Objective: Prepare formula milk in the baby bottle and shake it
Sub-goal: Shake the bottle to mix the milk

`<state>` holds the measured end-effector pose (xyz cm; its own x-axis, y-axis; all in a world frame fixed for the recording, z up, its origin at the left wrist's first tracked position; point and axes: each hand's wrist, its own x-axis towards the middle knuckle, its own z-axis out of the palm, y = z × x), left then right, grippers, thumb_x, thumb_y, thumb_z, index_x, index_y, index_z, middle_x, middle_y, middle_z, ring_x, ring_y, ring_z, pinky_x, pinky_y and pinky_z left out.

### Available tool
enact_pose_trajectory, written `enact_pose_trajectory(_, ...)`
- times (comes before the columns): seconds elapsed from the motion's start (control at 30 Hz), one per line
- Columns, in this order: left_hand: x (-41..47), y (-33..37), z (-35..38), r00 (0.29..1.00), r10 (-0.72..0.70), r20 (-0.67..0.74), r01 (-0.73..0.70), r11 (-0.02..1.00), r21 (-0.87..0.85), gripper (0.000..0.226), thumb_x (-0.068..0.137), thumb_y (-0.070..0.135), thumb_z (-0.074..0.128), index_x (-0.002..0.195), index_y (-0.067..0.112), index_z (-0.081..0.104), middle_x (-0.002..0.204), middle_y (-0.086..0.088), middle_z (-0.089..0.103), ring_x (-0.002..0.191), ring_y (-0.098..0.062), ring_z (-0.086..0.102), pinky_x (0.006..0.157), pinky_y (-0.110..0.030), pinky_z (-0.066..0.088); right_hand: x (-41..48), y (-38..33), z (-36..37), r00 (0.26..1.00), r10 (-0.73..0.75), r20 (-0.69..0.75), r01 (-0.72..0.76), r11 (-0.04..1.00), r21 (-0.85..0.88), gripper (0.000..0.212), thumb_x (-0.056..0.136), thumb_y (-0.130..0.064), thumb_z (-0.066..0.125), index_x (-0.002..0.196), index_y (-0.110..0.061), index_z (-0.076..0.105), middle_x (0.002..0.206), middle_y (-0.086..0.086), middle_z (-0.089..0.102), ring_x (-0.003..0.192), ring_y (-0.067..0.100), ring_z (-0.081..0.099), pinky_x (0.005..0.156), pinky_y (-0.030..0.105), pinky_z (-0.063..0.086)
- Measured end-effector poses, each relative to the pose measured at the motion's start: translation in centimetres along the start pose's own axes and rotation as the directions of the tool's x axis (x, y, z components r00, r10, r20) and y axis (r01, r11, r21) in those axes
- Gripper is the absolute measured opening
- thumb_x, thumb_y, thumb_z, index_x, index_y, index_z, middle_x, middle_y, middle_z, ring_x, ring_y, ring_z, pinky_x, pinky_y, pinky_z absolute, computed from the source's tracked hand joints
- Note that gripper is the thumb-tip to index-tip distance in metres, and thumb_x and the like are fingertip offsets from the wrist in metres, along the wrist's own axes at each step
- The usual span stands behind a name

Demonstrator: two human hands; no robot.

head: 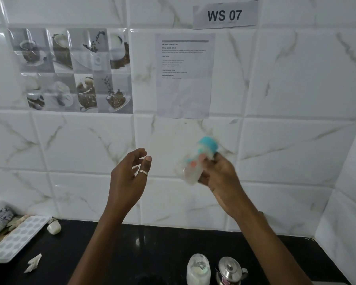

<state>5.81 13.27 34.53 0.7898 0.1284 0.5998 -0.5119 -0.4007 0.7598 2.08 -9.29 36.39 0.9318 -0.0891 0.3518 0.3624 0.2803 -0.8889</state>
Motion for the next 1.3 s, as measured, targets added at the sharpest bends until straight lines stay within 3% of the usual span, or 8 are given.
enact_pose_trajectory(0.07, -0.1, 0.1, 0.1, 1.000, 0.008, 0.004, -0.008, 1.000, 0.000, 0.042, 0.095, 0.053, 0.052, 0.130, 0.032, 0.060, 0.115, 0.024, 0.062, 0.097, 0.024, 0.054, 0.073, 0.003, 0.039, -0.3, 0.4, -0.2, 0.997, 0.037, 0.067, -0.031, 0.996, -0.086, 0.055, 0.085, -0.041, 0.078, 0.129, -0.013, 0.060, 0.118, 0.005, 0.076, 0.111, 0.026, 0.073, 0.086, 0.039, 0.062)
enact_pose_trajectory(0.23, -0.4, -0.2, 0.1, 1.000, -0.004, 0.001, 0.004, 1.000, -0.019, 0.037, 0.098, 0.047, 0.055, 0.129, 0.030, 0.061, 0.113, 0.024, 0.063, 0.101, 0.024, 0.054, 0.074, 0.006, 0.039, 0.5, -0.4, -0.9, 0.984, -0.041, -0.172, 0.091, 0.952, 0.291, 0.047, 0.091, -0.036, 0.064, 0.130, -0.009, 0.059, 0.119, 0.007, 0.076, 0.111, 0.025, 0.073, 0.086, 0.039, 0.062)
enact_pose_trajectory(0.4, -0.5, -0.1, 0.5, 1.000, -0.004, 0.018, 0.004, 1.000, -0.017, 0.039, 0.096, 0.050, 0.054, 0.129, 0.031, 0.061, 0.116, 0.023, 0.063, 0.099, 0.023, 0.055, 0.073, 0.005, 0.040, -0.7, 1.2, -0.3, 0.995, 0.086, 0.050, -0.081, 0.993, -0.081, 0.060, 0.078, -0.041, 0.078, 0.128, -0.014, 0.062, 0.120, 0.006, 0.075, 0.113, 0.027, 0.072, 0.086, 0.039, 0.062)
enact_pose_trajectory(0.6, -0.7, -0.5, 0.5, 1.000, -0.026, 0.016, 0.026, 0.999, -0.035, 0.035, 0.098, 0.047, 0.056, 0.129, 0.032, 0.061, 0.110, 0.030, 0.062, 0.101, 0.025, 0.053, 0.075, 0.006, 0.038, 0.7, -0.6, -1.3, 0.981, -0.043, -0.190, 0.099, 0.950, 0.297, 0.047, 0.090, -0.035, 0.065, 0.128, -0.008, 0.059, 0.118, 0.009, 0.076, 0.112, 0.027, 0.072, 0.086, 0.039, 0.062)
enact_pose_trajectory(0.77, -0.7, -0.4, 1.0, 1.000, -0.020, 0.021, 0.020, 0.999, -0.031, 0.035, 0.098, 0.046, 0.056, 0.129, 0.031, 0.061, 0.112, 0.027, 0.063, 0.101, 0.026, 0.053, 0.075, 0.006, 0.037, -0.3, 0.1, -0.3, 0.997, 0.041, 0.060, -0.042, 0.999, 0.017, 0.058, 0.082, -0.039, 0.078, 0.131, -0.014, 0.059, 0.123, 0.006, 0.074, 0.114, 0.027, 0.071, 0.085, 0.038, 0.061)
enact_pose_trajectory(0.93, -0.7, -0.6, 0.9, 0.999, -0.024, 0.022, 0.025, 0.999, -0.026, 0.036, 0.098, 0.048, 0.056, 0.129, 0.032, 0.061, 0.111, 0.030, 0.062, 0.101, 0.025, 0.053, 0.074, 0.007, 0.037, 0.7, -0.9, -0.2, 0.988, -0.051, -0.148, 0.097, 0.943, 0.319, 0.039, 0.094, -0.033, 0.062, 0.128, -0.012, 0.059, 0.120, 0.007, 0.076, 0.113, 0.026, 0.072, 0.088, 0.040, 0.062)
enact_pose_trajectory(1.1, -0.6, -0.5, 0.9, 1.000, -0.015, 0.025, 0.016, 1.000, -0.014, 0.039, 0.097, 0.051, 0.054, 0.130, 0.032, 0.060, 0.114, 0.026, 0.062, 0.100, 0.024, 0.054, 0.072, 0.006, 0.039, -0.5, 0.1, 0.5, 0.995, 0.056, 0.077, -0.057, 0.998, 0.006, 0.064, 0.077, -0.041, 0.077, 0.131, -0.013, 0.058, 0.123, 0.006, 0.074, 0.115, 0.027, 0.071, 0.087, 0.039, 0.061)
enact_pose_trajectory(1.3, -0.5, -0.7, 0.3, 1.000, -0.029, 0.008, 0.029, 0.999, -0.019, 0.039, 0.097, 0.050, 0.055, 0.130, 0.031, 0.060, 0.116, 0.024, 0.064, 0.101, 0.022, 0.055, 0.074, 0.005, 0.039, 0.6, -0.6, -0.1, 0.988, -0.054, -0.144, 0.102, 0.931, 0.349, 0.042, 0.096, -0.032, 0.061, 0.132, -0.011, 0.057, 0.125, 0.010, 0.073, 0.115, 0.028, 0.071, 0.087, 0.038, 0.061)
